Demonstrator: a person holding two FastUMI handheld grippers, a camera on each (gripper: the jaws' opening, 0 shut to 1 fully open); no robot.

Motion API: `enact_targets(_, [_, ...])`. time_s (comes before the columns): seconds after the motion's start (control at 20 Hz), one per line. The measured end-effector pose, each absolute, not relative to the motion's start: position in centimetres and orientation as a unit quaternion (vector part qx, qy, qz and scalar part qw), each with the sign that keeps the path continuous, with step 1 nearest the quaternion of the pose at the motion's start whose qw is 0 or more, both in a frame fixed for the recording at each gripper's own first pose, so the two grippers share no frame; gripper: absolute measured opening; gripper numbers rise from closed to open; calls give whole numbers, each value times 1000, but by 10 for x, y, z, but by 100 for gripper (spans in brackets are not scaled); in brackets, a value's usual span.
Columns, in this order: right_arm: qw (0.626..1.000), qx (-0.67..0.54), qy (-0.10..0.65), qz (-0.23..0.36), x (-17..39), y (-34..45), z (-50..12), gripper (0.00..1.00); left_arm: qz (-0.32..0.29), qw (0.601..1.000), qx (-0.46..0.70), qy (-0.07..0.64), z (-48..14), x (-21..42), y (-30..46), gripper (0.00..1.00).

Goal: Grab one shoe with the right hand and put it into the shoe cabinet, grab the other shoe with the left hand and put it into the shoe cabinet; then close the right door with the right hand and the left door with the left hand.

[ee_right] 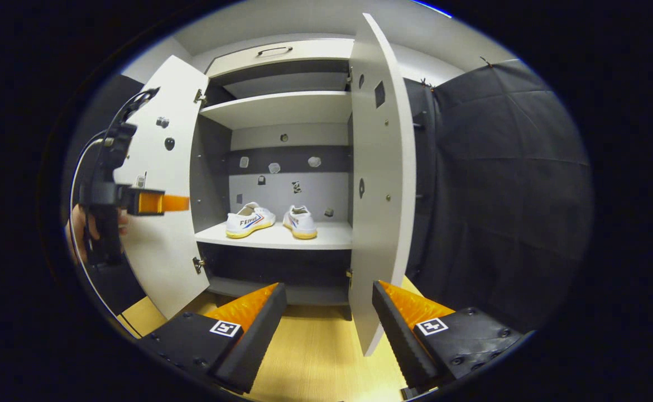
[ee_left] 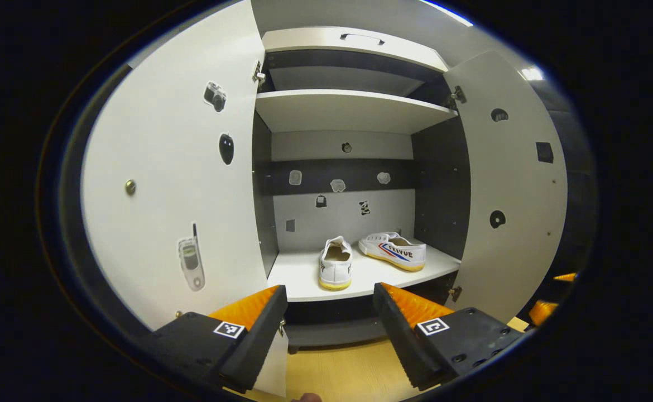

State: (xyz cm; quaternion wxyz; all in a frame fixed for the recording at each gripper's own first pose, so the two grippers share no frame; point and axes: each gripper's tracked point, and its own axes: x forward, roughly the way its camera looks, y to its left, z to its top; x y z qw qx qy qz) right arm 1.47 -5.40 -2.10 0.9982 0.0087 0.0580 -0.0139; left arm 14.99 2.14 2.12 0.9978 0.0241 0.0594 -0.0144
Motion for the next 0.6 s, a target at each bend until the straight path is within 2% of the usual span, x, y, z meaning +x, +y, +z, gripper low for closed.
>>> enact_targets(0.1, [998,12,50,-36,6,-68,-6,96,-43,997,20,59,10,132,10,96])
enact_targets(0.35, [995,-9,23,-95,-10,-123,34,98,-98,993,12,58,-6,97,-23,96])
enact_targets(0.45, [994,1,14,-105,-6,-149,48,98,-101,993,6,62,-13,89,-34,96])
enact_targets(0.6, [994,-14,9,-105,12,-190,58,98,-69,996,8,50,-11,83,-41,96])
